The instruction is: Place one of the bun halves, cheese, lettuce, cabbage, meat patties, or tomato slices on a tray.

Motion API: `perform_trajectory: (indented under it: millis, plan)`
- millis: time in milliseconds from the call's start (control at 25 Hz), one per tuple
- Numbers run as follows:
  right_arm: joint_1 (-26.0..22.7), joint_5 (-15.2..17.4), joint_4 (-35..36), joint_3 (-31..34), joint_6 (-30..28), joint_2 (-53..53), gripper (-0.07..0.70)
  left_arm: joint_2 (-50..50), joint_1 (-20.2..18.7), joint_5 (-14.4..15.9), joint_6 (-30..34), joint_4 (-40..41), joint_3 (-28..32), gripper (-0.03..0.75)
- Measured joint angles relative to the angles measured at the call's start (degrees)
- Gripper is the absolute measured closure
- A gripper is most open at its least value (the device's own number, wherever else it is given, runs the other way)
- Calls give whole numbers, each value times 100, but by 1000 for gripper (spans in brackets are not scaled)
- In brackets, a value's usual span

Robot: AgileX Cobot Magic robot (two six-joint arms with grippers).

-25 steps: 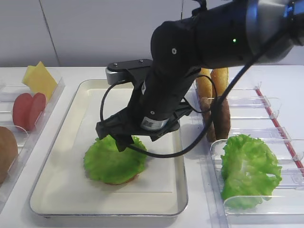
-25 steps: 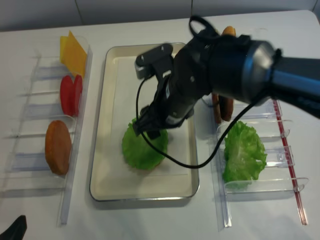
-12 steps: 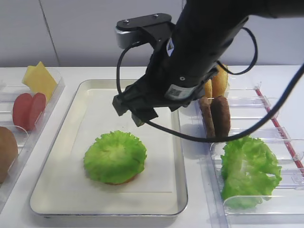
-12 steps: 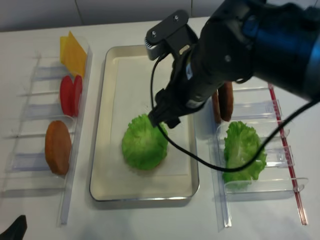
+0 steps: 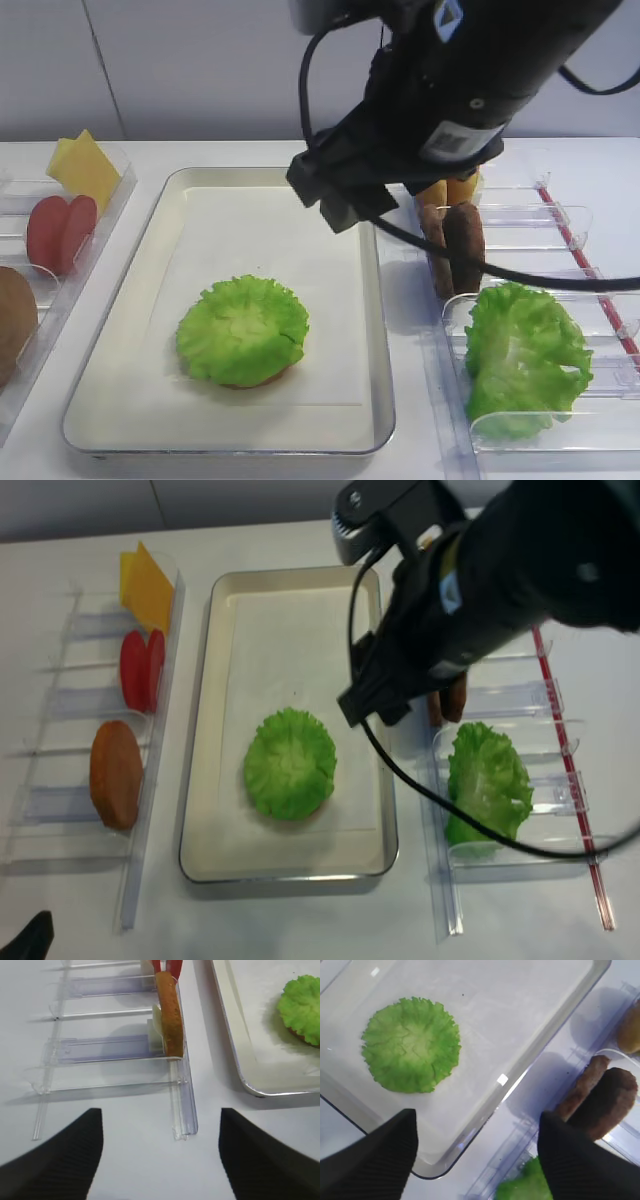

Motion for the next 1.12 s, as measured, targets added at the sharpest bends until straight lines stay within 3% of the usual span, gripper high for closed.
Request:
perform_trajectory:
  millis: [200,480,800,1120]
  plan:
    - [0,19,-35,677,87,-744,91,0,0,0,0,0,0,232]
    - [0,80,-605,1807,649,-2420,96,0,0,0,0,0,0,232]
    - [0,640,-812,2555,817,-4074,124,0,0,0,0,0,0,232]
    - [0,719,-855,3310,753,-5462,124,0,0,0,0,0,0,232]
